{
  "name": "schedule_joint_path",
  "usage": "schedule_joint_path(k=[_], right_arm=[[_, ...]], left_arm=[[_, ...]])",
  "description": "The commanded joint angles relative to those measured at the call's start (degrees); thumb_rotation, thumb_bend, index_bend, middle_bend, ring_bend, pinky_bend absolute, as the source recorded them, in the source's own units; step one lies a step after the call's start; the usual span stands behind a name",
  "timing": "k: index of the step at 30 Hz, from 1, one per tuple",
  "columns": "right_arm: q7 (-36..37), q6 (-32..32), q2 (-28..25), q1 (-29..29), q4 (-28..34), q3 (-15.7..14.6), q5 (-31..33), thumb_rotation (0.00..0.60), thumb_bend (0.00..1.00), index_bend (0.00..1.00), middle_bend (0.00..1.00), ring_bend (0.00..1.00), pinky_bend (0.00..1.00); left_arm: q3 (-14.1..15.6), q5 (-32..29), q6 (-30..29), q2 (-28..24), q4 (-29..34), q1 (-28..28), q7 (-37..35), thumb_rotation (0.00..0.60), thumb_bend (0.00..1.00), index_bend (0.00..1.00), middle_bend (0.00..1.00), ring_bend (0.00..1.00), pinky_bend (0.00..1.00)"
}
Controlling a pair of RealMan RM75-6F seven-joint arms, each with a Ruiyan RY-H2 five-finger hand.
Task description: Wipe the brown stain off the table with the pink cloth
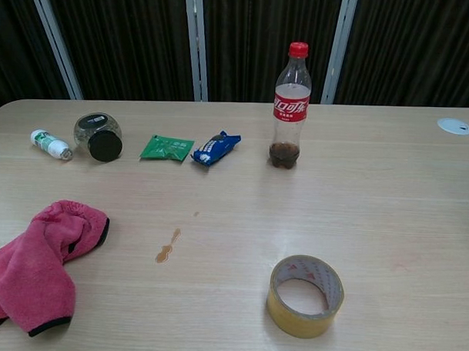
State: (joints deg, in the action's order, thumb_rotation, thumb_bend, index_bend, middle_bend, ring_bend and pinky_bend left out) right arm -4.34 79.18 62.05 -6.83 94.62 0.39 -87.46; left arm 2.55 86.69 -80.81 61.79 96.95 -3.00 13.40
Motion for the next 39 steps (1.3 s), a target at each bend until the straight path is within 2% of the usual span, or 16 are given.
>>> schedule_joint_path(k=[1, 12, 20, 27, 39], right_arm=[[0.1, 0.0, 0.0, 0.0, 0.0, 0.0, 0.0, 0.6, 0.0, 0.0, 0.0, 0.0, 0.14], [0.2, 0.4, 0.2, 0.2, 0.2, 0.2, 0.2, 0.6, 0.0, 0.02, 0.0, 0.0, 0.14], [0.5, 0.4, 0.3, 0.2, 0.0, 0.5, 0.6, 0.6, 0.0, 0.03, 0.0, 0.0, 0.14], [0.7, 0.6, 0.6, 0.2, -0.3, 0.9, 1.0, 0.6, 0.0, 0.04, 0.0, 0.0, 0.13], [2.6, 0.5, 0.6, 0.0, -0.7, 1.2, 1.1, 0.6, 0.0, 0.04, 0.0, 0.0, 0.14]], left_arm=[[0.2, -0.6, 1.0, 0.0, 0.3, -0.3, 0.7, 0.6, 0.02, 0.0, 0.0, 0.0, 0.0], [-0.7, -2.8, 8.1, 4.4, -2.6, -4.8, 9.3, 0.6, 0.01, 0.0, 0.0, 0.0, 0.0], [-2.0, -3.2, 11.8, 10.9, -8.9, -8.7, 14.7, 0.6, 0.0, 0.0, 0.0, 0.0, 0.0], [-2.9, -3.2, 14.6, 16.1, -14.3, -12.0, 17.8, 0.6, 0.0, 0.0, 0.0, 0.0, 0.0], [-2.8, -3.9, 19.8, 23.0, -18.8, -16.4, 20.6, 0.6, 0.0, 0.0, 0.0, 0.0, 0.0]])
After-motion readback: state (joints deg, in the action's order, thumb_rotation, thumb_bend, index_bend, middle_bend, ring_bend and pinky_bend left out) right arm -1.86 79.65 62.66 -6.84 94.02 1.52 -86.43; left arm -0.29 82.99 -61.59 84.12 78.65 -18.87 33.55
